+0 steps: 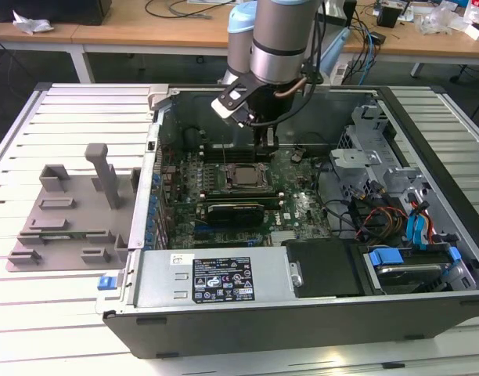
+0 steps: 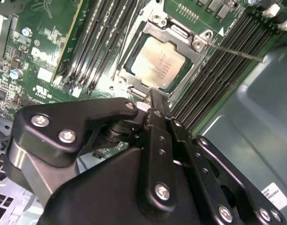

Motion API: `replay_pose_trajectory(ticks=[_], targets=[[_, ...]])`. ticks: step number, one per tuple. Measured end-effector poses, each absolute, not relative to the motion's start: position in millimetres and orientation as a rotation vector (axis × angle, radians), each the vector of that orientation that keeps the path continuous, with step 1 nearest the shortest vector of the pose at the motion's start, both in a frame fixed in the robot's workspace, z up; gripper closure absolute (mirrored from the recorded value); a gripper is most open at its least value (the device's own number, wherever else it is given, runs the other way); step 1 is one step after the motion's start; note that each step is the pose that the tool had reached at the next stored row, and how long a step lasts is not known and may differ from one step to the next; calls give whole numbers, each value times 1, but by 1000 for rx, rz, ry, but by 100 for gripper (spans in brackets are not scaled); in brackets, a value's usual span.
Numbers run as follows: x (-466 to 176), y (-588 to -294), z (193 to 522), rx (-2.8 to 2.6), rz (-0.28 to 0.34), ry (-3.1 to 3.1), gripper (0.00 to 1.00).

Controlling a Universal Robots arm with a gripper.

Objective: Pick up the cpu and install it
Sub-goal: 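Close the cpu cover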

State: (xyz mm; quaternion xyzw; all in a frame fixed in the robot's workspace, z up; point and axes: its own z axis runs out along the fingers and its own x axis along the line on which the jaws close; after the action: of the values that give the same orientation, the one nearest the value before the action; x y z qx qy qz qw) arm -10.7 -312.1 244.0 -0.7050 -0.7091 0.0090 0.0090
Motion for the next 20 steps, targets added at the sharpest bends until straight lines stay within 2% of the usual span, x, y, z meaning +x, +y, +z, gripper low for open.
replay_pose_trajectory(ticks=[20], targets=[[-19, -318, 240, -1914, 18, -2463, 89]])
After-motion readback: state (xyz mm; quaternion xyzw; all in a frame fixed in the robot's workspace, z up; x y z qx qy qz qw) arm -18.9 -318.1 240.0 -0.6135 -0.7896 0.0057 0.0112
